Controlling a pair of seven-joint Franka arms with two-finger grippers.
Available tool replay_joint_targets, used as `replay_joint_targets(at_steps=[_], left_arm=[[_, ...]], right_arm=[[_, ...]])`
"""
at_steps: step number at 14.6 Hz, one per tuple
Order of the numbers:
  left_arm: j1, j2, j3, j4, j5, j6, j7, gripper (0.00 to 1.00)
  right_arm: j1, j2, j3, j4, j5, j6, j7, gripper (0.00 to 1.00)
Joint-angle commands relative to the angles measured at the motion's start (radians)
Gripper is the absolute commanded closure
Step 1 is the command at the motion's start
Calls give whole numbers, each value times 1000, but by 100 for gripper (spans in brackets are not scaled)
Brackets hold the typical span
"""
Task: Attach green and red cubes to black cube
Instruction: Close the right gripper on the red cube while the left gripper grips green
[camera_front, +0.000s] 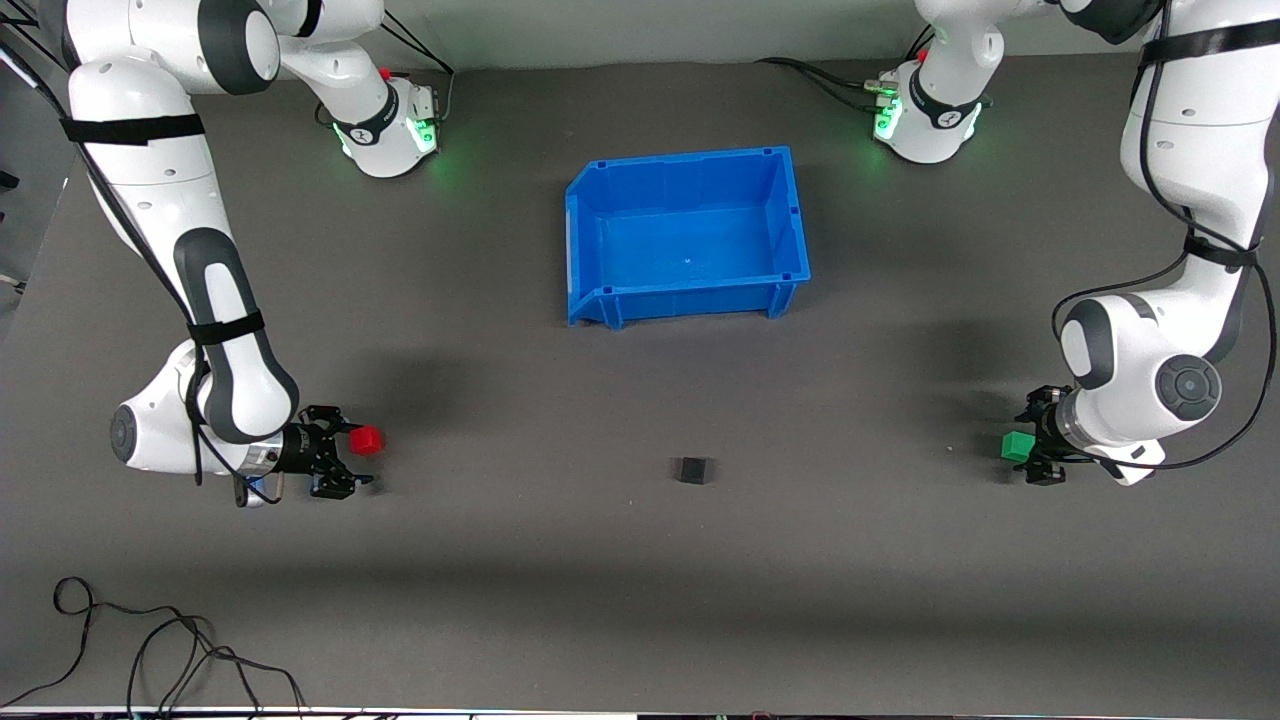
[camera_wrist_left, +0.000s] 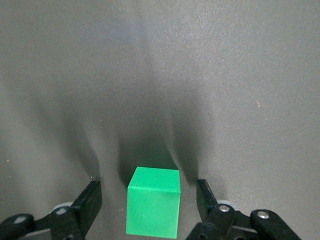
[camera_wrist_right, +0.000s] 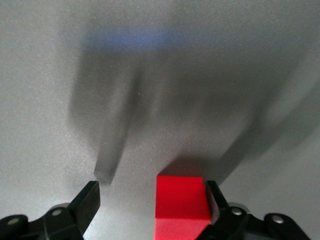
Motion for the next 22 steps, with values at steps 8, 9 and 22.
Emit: replay_joint_targets(at_steps=[8,9,22], left_arm=[[1,-22,3,-1,-1,-2,12,100],[-2,-27,3,0,0,-2,5,100],[-54,-47,-16,172,-15,-223,-200,100]], right_arm=[[15,-17,-9,-36,59,3,-5,13],[15,-20,-9,-38,59,0,-12,13],[15,-41,-10,-45,59,0,-37,92]])
